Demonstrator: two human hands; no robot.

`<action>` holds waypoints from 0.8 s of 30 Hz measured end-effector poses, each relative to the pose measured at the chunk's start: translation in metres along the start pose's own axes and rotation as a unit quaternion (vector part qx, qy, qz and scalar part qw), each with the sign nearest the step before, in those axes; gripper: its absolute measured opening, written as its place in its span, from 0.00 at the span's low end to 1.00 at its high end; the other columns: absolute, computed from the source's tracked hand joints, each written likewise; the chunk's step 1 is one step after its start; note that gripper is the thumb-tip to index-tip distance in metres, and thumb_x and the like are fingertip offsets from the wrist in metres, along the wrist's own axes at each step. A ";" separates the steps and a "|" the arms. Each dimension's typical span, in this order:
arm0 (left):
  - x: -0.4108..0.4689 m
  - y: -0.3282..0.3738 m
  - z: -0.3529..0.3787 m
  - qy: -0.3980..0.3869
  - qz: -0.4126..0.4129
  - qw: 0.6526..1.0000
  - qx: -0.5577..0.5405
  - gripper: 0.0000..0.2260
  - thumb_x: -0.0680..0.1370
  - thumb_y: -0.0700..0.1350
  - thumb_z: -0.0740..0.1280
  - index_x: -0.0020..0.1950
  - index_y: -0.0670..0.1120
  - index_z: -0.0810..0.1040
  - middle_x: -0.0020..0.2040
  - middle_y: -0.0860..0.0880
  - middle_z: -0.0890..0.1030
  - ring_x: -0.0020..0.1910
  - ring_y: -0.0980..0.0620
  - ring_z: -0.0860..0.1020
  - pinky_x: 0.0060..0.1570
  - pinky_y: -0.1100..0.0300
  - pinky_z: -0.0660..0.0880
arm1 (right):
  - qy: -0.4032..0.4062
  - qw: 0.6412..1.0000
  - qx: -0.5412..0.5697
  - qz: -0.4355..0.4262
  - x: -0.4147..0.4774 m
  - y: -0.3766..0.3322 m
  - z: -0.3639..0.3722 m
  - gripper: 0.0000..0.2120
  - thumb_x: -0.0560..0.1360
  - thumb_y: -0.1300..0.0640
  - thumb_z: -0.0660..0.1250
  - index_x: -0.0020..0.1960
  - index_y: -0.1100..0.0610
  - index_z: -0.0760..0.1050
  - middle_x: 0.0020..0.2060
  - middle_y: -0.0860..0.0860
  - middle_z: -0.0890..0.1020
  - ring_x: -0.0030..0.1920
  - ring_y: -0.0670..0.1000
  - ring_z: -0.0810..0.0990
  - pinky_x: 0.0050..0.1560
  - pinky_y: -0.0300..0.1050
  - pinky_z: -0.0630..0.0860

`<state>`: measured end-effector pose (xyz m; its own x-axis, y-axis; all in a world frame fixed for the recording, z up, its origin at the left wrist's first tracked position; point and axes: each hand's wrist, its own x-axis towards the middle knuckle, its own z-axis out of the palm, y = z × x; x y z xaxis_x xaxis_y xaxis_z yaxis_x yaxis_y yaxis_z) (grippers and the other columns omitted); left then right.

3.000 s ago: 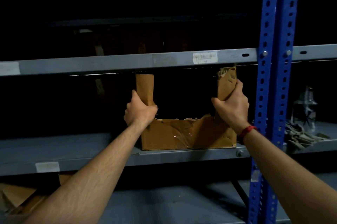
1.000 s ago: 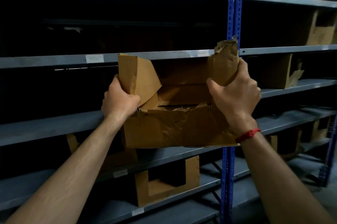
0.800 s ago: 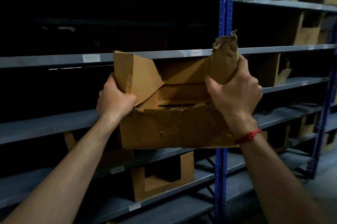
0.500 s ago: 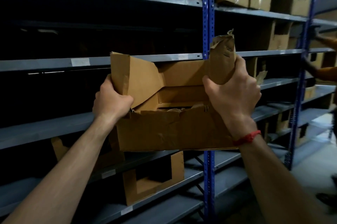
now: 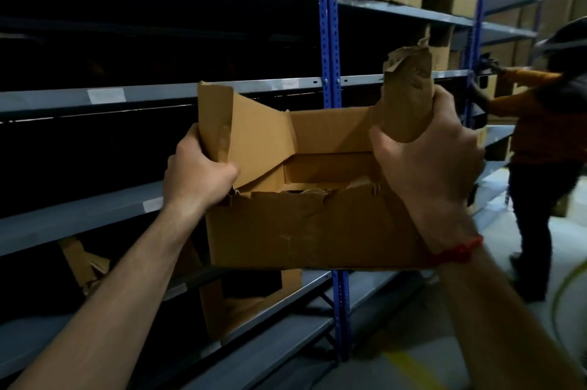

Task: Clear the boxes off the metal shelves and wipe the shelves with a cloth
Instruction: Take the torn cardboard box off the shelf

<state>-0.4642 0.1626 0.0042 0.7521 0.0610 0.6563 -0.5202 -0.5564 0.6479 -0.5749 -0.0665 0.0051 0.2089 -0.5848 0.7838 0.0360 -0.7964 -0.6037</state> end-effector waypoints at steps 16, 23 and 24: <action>-0.044 -0.073 0.076 -0.087 -0.105 0.991 0.001 0.23 0.71 0.44 0.76 0.61 0.54 0.70 0.44 0.56 0.75 0.44 0.49 0.77 0.50 0.45 0.80 | -0.102 0.992 -0.069 0.026 -0.042 0.057 0.021 0.35 0.70 0.41 0.74 0.71 0.55 0.69 0.54 0.56 0.83 0.54 0.61 0.82 0.53 0.55 0.77; -0.059 -0.122 0.125 -0.140 -0.186 0.972 -0.006 0.25 0.71 0.40 0.75 0.63 0.55 0.71 0.52 0.50 0.78 0.52 0.45 0.77 0.53 0.48 0.77 | -0.198 0.973 -0.115 0.042 -0.059 0.105 0.069 0.36 0.70 0.41 0.74 0.72 0.55 0.67 0.55 0.58 0.82 0.55 0.64 0.80 0.54 0.56 0.76; -0.063 -0.128 0.134 -0.150 -0.195 0.969 -0.006 0.25 0.71 0.40 0.75 0.63 0.54 0.70 0.51 0.50 0.77 0.51 0.46 0.76 0.52 0.50 0.76 | -0.209 0.970 -0.119 0.044 -0.061 0.115 0.077 0.37 0.70 0.41 0.74 0.73 0.55 0.66 0.56 0.58 0.82 0.55 0.64 0.80 0.54 0.56 0.76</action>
<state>-0.3907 0.1191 -0.1717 0.9754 0.0208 0.2194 -0.1754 -0.5296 0.8299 -0.5083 -0.1103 -0.1234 0.5809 -0.5777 0.5734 -0.2163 -0.7887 -0.5755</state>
